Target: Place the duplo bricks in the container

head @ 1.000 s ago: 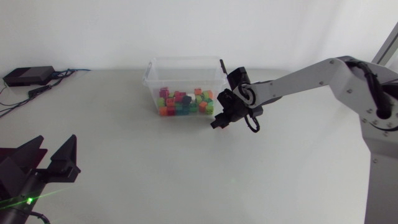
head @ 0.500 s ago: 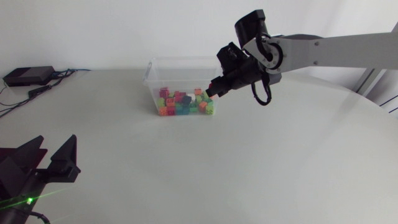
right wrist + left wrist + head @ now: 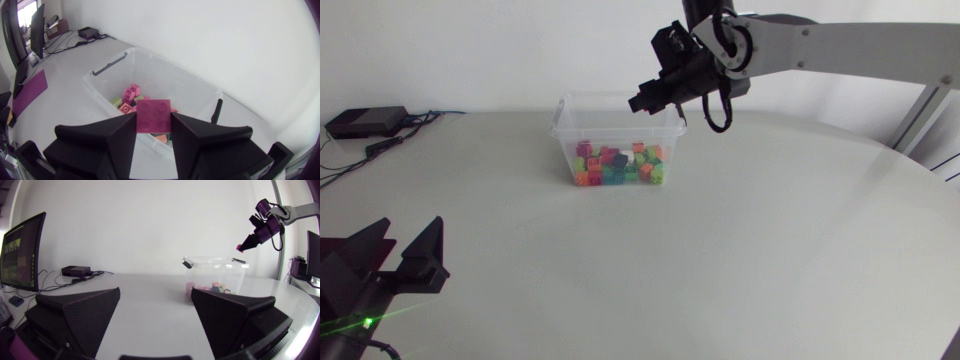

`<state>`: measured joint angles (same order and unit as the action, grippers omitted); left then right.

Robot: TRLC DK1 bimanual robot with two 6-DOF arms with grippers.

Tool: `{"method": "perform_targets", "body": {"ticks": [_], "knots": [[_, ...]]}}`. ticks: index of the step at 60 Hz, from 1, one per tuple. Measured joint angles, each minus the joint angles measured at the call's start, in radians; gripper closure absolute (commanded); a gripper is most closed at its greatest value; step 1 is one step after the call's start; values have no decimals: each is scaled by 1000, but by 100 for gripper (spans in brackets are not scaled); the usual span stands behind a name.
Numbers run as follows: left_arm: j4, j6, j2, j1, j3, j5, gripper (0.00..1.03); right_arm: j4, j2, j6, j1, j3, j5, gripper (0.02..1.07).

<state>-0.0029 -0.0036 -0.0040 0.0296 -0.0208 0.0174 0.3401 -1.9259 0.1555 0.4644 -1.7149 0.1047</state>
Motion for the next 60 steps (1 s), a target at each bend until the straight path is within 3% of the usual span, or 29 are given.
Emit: {"method": "perform_targets", "body": {"ticks": [31,43,50,52,54,57,59,60], "knots": [[0,0,0,0,0,0,4,-34,-157,-28,31,-178,2,84],[0,0,0,0,0,0,4,-136,-163,-48,32,-179,2,84],[0,0,0,0,0,0,4,-137,-165,-51,35,-209,-5,83],[0,0,0,0,0,0,4,-132,-169,-52,38,-225,-15,74],[0,0,0,0,0,0,4,-120,-178,-52,40,-251,-22,47],[0,0,0,0,0,0,4,-96,-196,-52,45,-300,-28,17],[0,0,0,0,0,0,4,-92,-206,-52,45,-322,-32,6],[0,0,0,0,0,0,4,-89,-209,-52,45,-328,-35,6]]}}
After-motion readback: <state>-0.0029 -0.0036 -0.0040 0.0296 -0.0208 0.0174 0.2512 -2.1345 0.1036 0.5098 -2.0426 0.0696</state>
